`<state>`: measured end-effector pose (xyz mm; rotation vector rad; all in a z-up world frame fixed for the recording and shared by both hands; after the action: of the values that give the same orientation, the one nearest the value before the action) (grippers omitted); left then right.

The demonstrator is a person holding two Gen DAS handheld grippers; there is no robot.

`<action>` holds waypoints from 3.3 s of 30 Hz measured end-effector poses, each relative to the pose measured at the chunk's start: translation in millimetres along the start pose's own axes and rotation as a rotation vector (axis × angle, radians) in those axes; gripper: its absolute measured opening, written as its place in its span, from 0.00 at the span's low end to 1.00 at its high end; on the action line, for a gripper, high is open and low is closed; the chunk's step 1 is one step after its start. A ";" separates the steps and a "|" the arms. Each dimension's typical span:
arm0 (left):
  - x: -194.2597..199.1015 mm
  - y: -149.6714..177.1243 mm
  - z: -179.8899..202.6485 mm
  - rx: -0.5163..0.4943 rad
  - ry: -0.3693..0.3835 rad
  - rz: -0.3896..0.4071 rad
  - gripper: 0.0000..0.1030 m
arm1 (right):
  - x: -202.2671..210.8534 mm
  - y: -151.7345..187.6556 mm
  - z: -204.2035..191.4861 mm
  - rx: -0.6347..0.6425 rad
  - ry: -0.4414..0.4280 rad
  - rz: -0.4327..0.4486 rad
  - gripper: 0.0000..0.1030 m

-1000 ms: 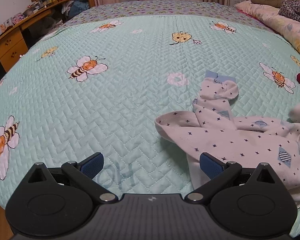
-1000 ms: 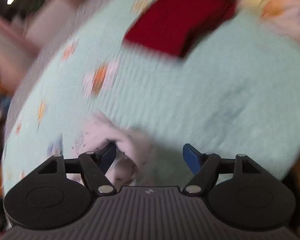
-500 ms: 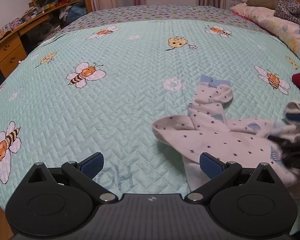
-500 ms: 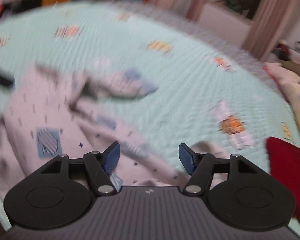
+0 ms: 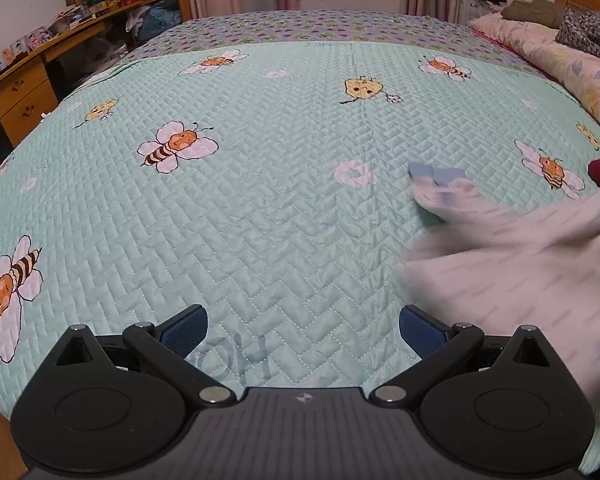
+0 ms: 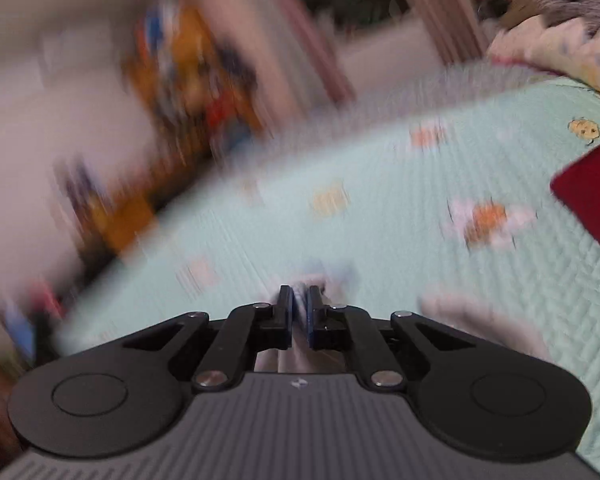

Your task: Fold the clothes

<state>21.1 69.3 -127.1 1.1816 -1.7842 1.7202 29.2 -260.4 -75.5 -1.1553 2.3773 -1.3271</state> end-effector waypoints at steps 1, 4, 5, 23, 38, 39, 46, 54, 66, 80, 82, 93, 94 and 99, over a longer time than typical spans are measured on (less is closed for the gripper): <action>0.5 -0.4 -0.1 0.001 -0.002 0.004 0.99 | 15.2 -9.6 -5.0 -0.015 -0.066 0.060 0.02; -0.3 -0.5 3.6 -0.002 -0.005 0.004 0.99 | 41.6 -18.7 -14.5 -0.003 -0.162 0.139 0.02; -0.3 -0.1 6.2 -0.008 0.000 0.003 0.99 | 44.1 -15.0 -12.5 0.012 -0.138 0.129 0.02; -39.4 -68.0 143.7 -0.028 0.299 -0.167 0.99 | 40.9 50.3 1.4 0.244 0.383 -0.094 0.81; -96.8 -75.3 208.1 0.123 0.420 -0.349 0.48 | 44.8 95.1 7.9 0.252 0.554 -0.127 0.81; -97.7 -74.6 208.2 0.141 0.469 -0.369 0.23 | 44.6 93.6 12.8 0.241 0.557 -0.121 0.81; -90.7 -71.9 194.9 0.212 0.633 -0.355 0.05 | 47.6 89.8 21.5 0.229 0.566 -0.079 0.81; -72.1 -90.5 170.1 0.378 0.632 -0.291 0.95 | 44.8 88.9 29.5 0.176 0.547 -0.076 0.81; -86.7 -86.9 205.7 0.259 0.632 -0.238 0.13 | 51.9 88.6 35.5 0.179 0.578 -0.052 0.81; 41.2 -109.9 -30.4 0.424 0.520 0.147 0.12 | 36.4 90.5 42.7 0.181 0.596 -0.095 0.81; 7.5 -80.3 -46.4 0.417 0.488 0.044 0.13 | 29.6 92.5 42.0 0.182 0.585 -0.115 0.81; -11.0 -21.3 -97.0 0.416 0.465 0.004 0.21 | -45.8 118.4 -48.5 0.878 0.337 -0.302 0.81; -9.3 -21.1 -96.9 0.413 0.471 0.012 0.22 | -56.6 127.7 -53.5 0.994 0.347 -0.334 0.81; -2.6 -18.5 -87.5 0.398 0.513 0.016 0.29 | -94.3 173.6 -55.1 1.483 0.387 -0.447 0.70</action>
<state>13.5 155.1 -103.1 0.7545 -1.1860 2.2069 -27.6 -106.7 -198.8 -0.8701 0.5911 -2.7593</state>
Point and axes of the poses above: each gripper's, at about its wrist camera, not at the fingertips, and x roughly against the way its jaws point, z to its right, y to its underside, the point moved 4 cm from there along -x, roughly the way its jaws point, and after that the axes turned 8 degrees about -y, right-handed, at the moved point
